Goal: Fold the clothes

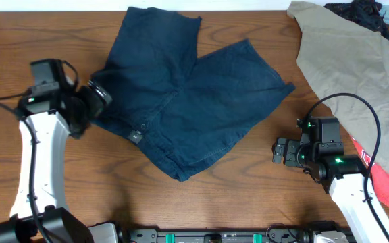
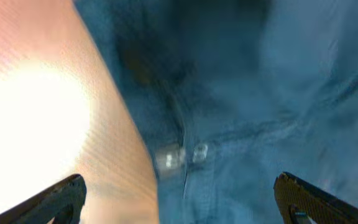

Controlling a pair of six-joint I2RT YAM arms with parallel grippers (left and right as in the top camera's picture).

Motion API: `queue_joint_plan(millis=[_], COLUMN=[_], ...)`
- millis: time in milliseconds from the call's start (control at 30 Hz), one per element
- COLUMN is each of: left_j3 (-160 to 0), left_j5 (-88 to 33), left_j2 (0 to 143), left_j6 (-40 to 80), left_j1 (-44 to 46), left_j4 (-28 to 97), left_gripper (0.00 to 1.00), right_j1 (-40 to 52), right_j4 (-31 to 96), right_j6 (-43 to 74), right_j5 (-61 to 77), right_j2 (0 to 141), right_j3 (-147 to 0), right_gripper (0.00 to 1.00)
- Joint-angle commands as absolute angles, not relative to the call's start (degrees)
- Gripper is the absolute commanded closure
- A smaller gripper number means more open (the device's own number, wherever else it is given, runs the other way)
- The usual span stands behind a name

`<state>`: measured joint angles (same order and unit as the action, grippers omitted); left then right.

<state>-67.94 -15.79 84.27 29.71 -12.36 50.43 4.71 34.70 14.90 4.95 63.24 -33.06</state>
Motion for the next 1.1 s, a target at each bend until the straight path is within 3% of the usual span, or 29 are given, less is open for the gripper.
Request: queue_joint_plan(millis=[0,200,567,633,733,767,800,833,933,1067], left_j3=[-67.7,-63.13,-46.85,-45.21,-43.59,-43.35,-43.31,-43.31,-43.33,-43.81], left_j5=[-19.53,-20.21,-25.3,-25.28,-24.23,-23.49,-22.61,-21.32,-16.91,-11.7], left_j2=[86.26,89.03,90.56,90.56,90.56,90.56,90.56,90.56,90.54,90.52], left_j6=[29.28,36.86,57.87,59.59,61.84,62.08,62.02,62.02,61.01,55.48], left_j1=[-7.97,4.38,27.44,30.13,32.82,33.15,33.23,33.15,31.07,22.9], left_j4=[56.86,61.43,42.3,38.83,36.23,36.25,36.6,37.23,39.38,44.82], left_gripper=[0.02,0.02,0.01,0.09,0.29,0.44,0.66,0.77,0.94,0.94], right_j1=[3.55,3.55,3.53,3.53,3.53,3.53,3.53,3.53,3.53,3.53], right_j4=[34.28,34.26,34.5,34.5,34.54,34.57,34.59,34.65,34.96,35.22], right_j6=[15.81,15.81,15.79,15.79,15.81,15.81,15.81,15.81,15.79,15.79], right_j5=[5.41,5.41,5.39,5.39,5.39,5.39,5.39,5.39,5.37,5.37], right_j2=[62.81,62.81,62.81,62.81,62.81,62.81,62.81,62.81,62.81,62.81], right_j3=[-33.67,-33.67,-33.67,-33.67,-33.67,-33.67,-33.67,-33.67,-33.67,-33.67], right_gripper=[0.01,0.01,0.01,0.01,0.01,0.01,0.01,0.01,0.01,0.01])
